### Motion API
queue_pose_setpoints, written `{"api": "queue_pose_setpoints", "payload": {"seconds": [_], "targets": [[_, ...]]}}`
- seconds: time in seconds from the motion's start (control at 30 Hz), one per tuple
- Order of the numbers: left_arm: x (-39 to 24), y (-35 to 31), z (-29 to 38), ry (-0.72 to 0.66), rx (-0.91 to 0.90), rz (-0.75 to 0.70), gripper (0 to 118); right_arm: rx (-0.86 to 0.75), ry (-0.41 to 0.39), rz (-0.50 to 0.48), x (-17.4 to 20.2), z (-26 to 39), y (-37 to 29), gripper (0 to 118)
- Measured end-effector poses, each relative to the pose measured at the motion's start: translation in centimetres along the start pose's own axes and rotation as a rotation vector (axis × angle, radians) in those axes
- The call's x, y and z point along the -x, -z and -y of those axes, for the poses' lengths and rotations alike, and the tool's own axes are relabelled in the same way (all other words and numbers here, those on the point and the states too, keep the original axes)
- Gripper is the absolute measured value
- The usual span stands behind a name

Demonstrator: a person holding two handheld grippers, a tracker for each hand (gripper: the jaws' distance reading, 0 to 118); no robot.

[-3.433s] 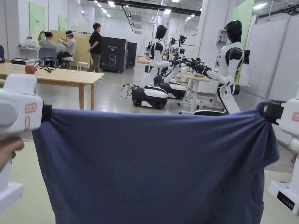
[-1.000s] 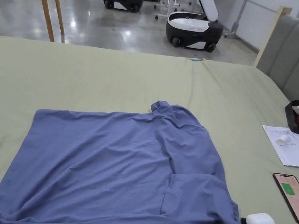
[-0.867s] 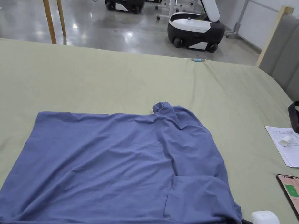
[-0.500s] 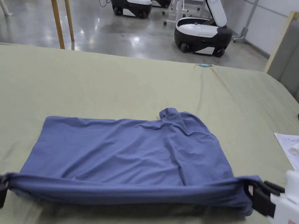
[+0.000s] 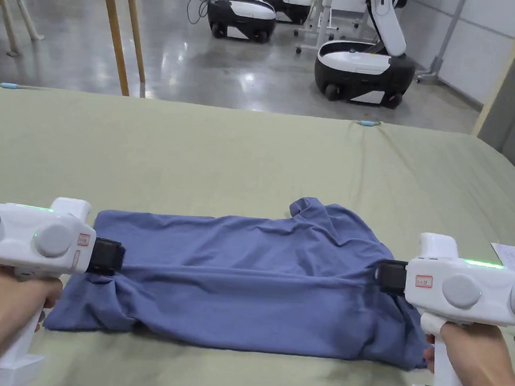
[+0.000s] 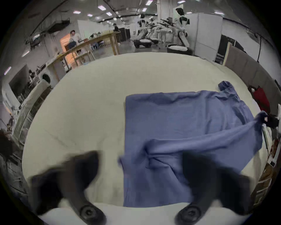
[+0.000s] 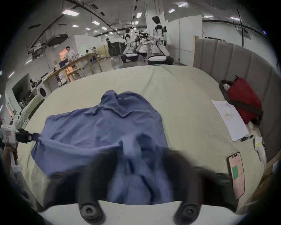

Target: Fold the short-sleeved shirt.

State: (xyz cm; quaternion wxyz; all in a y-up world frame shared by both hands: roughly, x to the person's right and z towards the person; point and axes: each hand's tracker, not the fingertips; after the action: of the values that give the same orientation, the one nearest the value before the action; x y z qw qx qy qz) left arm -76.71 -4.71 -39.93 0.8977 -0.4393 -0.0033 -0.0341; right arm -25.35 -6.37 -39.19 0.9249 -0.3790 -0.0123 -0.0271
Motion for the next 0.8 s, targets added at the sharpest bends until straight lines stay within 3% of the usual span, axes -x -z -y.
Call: {"api": "queue_pose_setpoints", "payload": {"seconds": [0.03, 0.17, 0.27, 0.33, 0.37, 0.4, 0.43, 0.47, 0.57, 0.73, 0.77, 0.8], "targets": [[-0.2, -2.0, 1.0, -0.002, -0.057, 0.052, 115, -0.029, -0.013, 0.000, 0.1, 0.7, -1.2, 109], [-0.9, -9.3, 6.7, 0.027, -0.260, -0.029, 115, -0.238, -0.068, -0.037, 1.0, 5.7, -8.6, 110], [-1.5, -12.9, 12.0, -0.043, -0.372, 0.021, 115, -0.319, -0.087, -0.058, 2.5, 10.8, -13.1, 110], [-1.9, -14.4, 15.3, -0.063, -0.337, 0.044, 114, -0.330, -0.067, -0.103, 3.4, 13.6, -15.1, 108], [-2.0, -15.2, 16.9, -0.074, -0.352, 0.055, 106, -0.349, -0.048, -0.125, 3.7, 14.8, -15.8, 97], [-1.6, -14.4, 18.0, -0.095, -0.367, 0.051, 85, -0.343, -0.048, -0.119, 4.2, 15.8, -16.3, 75], [-1.7, -14.3, 18.7, -0.089, -0.351, 0.027, 48, -0.340, -0.062, -0.105, 4.8, 16.6, -16.6, 39], [-1.8, -14.1, 19.3, -0.065, -0.304, -0.010, 0, -0.346, -0.091, -0.067, 5.3, 17.4, -16.9, 2], [-1.3, -12.7, 19.4, -0.073, -0.240, 0.013, 0, -0.324, -0.105, -0.113, 5.9, 17.9, -17.2, 1], [1.0, -9.8, 16.9, -0.094, -0.189, 0.004, 0, -0.309, -0.112, -0.096, 5.8, 17.9, -17.1, 1], [1.4, -9.3, 16.1, -0.095, -0.185, 0.005, 12, -0.306, -0.106, -0.096, 5.5, 17.8, -17.0, 1], [1.2, -8.9, 15.6, -0.090, -0.181, -0.006, 35, -0.304, -0.103, -0.093, 5.3, 17.7, -16.9, 1]]}}
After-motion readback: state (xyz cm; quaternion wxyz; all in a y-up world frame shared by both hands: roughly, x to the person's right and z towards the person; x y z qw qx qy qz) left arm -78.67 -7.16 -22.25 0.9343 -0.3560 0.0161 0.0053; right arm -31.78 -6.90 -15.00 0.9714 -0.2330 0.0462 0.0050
